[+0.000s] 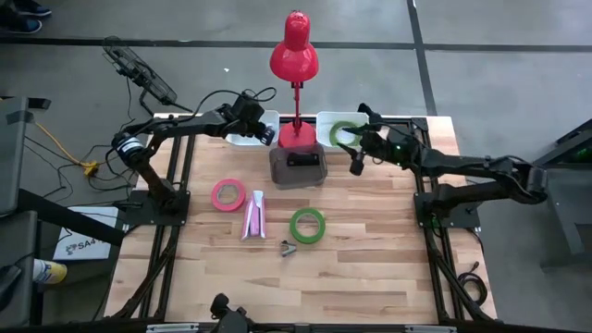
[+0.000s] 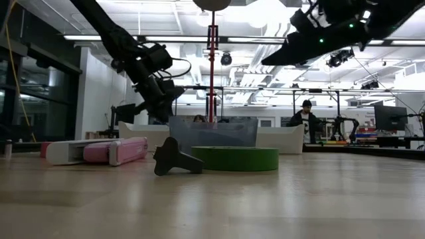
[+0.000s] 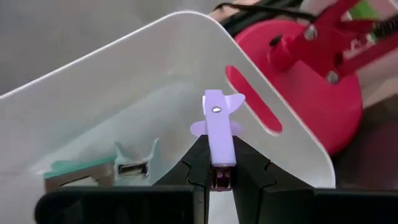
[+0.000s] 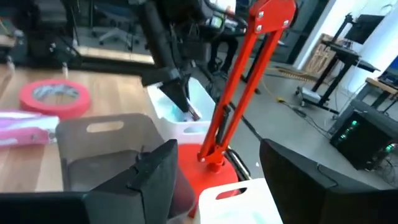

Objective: Pick and place Stapler, Stapler remover, tape
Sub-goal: Put the purple staple remover into the left white bin, then put the black staple remover into the left white bin

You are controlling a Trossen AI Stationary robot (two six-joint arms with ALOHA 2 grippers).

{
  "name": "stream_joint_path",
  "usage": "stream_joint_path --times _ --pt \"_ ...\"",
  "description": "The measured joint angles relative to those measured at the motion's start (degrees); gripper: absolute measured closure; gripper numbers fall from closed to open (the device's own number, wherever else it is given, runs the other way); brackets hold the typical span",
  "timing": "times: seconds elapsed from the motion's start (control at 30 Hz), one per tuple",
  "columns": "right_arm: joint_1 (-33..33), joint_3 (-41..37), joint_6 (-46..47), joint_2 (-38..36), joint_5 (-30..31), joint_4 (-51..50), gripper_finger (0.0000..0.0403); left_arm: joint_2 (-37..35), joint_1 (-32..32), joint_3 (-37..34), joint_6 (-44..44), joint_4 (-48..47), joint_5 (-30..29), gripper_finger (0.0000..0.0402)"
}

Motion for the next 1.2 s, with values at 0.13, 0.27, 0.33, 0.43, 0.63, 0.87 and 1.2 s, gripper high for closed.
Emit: stream_joint_path --times 0.13,0.27,0.33,0.43,0.63,0.87,1.2 --pt "0.1 -2.0 0.5 -0.4 -1.3 1.6 0.0185 1.4 0.0 0.0 -2.3 1.8 1.0 0.0371" --pt "0.0 -2.6 -0.6 -0.1 -1.4 1.5 0.0185 1.8 0.0 0.0 -4.1 1.2 1.3 0.0371" --pt "-0.1 -2.6 -1.4 -0.1 -1.4 1.2 0.0186 1.8 0.0 0.0 -4.2 1.4 1.2 0.0363" --pt "-0.1 -2.6 -2.4 -0.1 -1.4 1.4 0.0187 1.8 0.0 0.0 -4.4 1.4 1.5 0.0331" --pt "-0.1 -2.6 -3.1 -0.1 -1.7 0.6 0.0187 1.8 0.0 0.0 -5.2 1.4 0.1 0.0288" --pt "-0.1 -2.6 -3.3 -0.1 -1.9 0.3 0.0187 1.8 0.0 2.0 -3.3 0.1 -0.4 0.0257" --pt "-0.1 -2.6 -3.7 -0.1 -1.9 -0.9 0.0187 0.7 -0.6 8.7 2.5 -15.6 -0.6 0.0244"
